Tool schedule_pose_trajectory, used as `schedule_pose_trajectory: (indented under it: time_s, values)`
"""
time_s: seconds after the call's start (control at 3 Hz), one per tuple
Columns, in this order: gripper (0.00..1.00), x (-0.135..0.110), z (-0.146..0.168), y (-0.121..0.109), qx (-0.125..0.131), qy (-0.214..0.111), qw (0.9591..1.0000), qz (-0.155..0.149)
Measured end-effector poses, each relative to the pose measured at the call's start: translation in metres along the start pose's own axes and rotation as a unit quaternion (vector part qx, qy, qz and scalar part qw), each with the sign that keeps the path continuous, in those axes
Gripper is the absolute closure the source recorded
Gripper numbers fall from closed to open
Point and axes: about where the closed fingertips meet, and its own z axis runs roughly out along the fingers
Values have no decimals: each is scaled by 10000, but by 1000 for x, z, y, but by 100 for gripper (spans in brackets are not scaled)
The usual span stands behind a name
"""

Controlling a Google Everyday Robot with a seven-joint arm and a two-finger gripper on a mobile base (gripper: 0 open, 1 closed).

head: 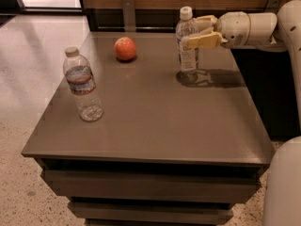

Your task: Place blue plastic bottle upright

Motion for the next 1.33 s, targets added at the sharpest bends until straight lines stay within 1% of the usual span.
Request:
schedule_pose_trajectory:
  time_s: [0.67,1.33]
  values:
    - [100,7,0,-2,-1,-462,9987,234]
    - [100,14,-1,-3,17,-671,9967,456]
